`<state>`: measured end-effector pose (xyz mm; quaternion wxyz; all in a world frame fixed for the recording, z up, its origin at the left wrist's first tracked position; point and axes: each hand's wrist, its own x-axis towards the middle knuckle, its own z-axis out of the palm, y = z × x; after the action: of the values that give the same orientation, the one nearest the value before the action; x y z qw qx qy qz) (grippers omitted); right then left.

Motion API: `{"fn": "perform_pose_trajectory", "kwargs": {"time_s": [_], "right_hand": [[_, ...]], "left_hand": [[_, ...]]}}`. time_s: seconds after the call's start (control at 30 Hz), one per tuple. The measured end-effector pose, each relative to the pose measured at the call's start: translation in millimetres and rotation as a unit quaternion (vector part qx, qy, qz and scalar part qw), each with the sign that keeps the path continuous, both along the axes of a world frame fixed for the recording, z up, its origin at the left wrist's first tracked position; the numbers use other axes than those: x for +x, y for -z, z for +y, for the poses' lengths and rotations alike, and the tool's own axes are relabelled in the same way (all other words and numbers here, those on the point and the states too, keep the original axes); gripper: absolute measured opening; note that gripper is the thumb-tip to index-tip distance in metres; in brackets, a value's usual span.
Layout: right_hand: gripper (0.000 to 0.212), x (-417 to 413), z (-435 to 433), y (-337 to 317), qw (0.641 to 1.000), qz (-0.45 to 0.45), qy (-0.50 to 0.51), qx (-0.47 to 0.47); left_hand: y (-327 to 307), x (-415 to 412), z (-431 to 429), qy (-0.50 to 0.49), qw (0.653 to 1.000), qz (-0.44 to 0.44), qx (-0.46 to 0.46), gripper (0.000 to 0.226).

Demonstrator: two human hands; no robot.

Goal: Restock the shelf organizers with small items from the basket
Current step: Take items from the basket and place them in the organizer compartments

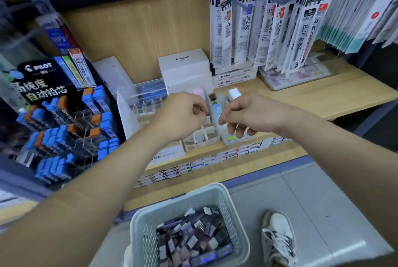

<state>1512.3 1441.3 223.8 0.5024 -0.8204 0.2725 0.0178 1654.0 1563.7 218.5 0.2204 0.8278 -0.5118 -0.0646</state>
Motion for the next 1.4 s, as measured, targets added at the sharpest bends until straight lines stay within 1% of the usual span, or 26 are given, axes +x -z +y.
{"fn": "perform_pose_trajectory", "kwargs": {"time_s": [0.07,0.13,0.2,0.27,0.33,0.4,0.47,0.5,0.57,0.63,0.73,0.77,0.8,0.87,0.9,0.93,1.0,1.07,1.13,1.2,1.3,1.33,1.4], "right_hand": [[0.019,1.1,23.6,7.0,0.995,0.054,-0.081,-0.007],[0.016,2.5,45.9,25.0,0.986,0.102,-0.135,0.008],[0.014,4.2,65.9,51.6,0.977,0.139,-0.158,0.034],[0.011,6.2,82.0,83.8,0.971,0.172,-0.155,0.056],[0.011,5.9,96.1,118.5,0.972,0.189,-0.12,0.075],[0.015,4.6,109.2,157.5,0.975,0.192,-0.046,0.1],[0.025,2.1,121.7,197.5,0.975,0.202,-0.001,0.094],[0.027,1.9,127.1,217.2,0.974,0.207,0.013,0.086],[0.025,1.5,134.8,253.2,0.968,0.218,0.066,0.103],[0.016,0.9,139.3,285.8,0.959,0.216,0.123,0.134],[0.016,3.2,145.0,325.1,0.949,0.203,0.177,0.16],[0.023,3.6,146.7,342.5,0.949,0.202,0.179,0.16],[0.036,4.2,149.0,355.9,0.95,0.216,0.167,0.151],[0.065,2.4,150.3,395.1,0.949,0.24,0.151,0.138],[0.071,5.6,152.3,394.8,0.946,0.254,0.15,0.134],[0.071,8.8,155.2,389.1,0.943,0.265,0.154,0.128],[0.057,13.2,160.4,375.6,0.942,0.282,0.142,0.116],[0.04,12.8,164.2,369.6,0.947,0.279,0.125,0.102],[0.035,9.4,167.2,368.3,0.955,0.258,0.115,0.094],[0.035,7.3,168.4,369.1,0.96,0.251,0.085,0.084],[0.038,9.4,166.4,370.4,0.968,0.239,0.039,0.069],[0.039,9.7,166.9,369.4,0.967,0.241,0.036,0.072],[0.04,10.0,166.9,367.9,0.968,0.23,0.051,0.083]], "left_hand": [[-9.0,-1.4,30.2,0.028,0.997,0.02,0.068,0.019],[-5.5,-2.9,60.1,0.032,0.991,0.072,0.11,0.022],[14.0,-6.3,88.6,0.015,0.983,0.11,0.143,0.025],[48.4,-10.7,114.9,-0.007,0.975,0.133,0.176,0.027],[93.2,-16.4,138.6,-0.037,0.964,0.172,0.202,0.029],[143.4,-20.0,159.9,-0.074,0.952,0.202,0.217,0.029],[193.6,-23.1,177.7,-0.114,0.94,0.227,0.228,0.026],[214.9,-24.8,183.9,-0.133,0.932,0.241,0.236,0.027],[251.3,-26.9,191.5,-0.161,0.918,0.255,0.258,0.029],[283.3,-28.1,194.1,-0.182,0.903,0.257,0.291,0.032],[325.3,-34.5,191.9,-0.226,0.875,0.306,0.298,0.033],[334.4,-37.4,189.1,-0.241,0.867,0.321,0.296,0.034],[343.3,-39.7,186.2,-0.253,0.863,0.322,0.295,0.038],[353.5,-43.0,179.4,-0.251,0.87,0.29,0.31,0.058],[355.6,-43.7,176.2,-0.234,0.878,0.265,0.322,0.067],[358.2,-44.4,174.7,-0.212,0.885,0.249,0.33,0.073],[362.4,-45.3,174.0,-0.193,0.892,0.263,0.314,0.078],[366.0,-45.8,173.1,-0.197,0.886,0.306,0.288,0.079],[367.9,-46.5,170.7,-0.187,0.888,0.312,0.28,0.081],[369.1,-47.7,170.3,-0.19,0.89,0.314,0.272,0.085],[371.5,-52.1,175.7,-0.209,0.901,0.27,0.266,0.089],[371.6,-54.6,177.1,-0.21,0.904,0.262,0.266,0.091],[369.8,-58.2,178.0,-0.206,0.898,0.276,0.274,0.097]]}}
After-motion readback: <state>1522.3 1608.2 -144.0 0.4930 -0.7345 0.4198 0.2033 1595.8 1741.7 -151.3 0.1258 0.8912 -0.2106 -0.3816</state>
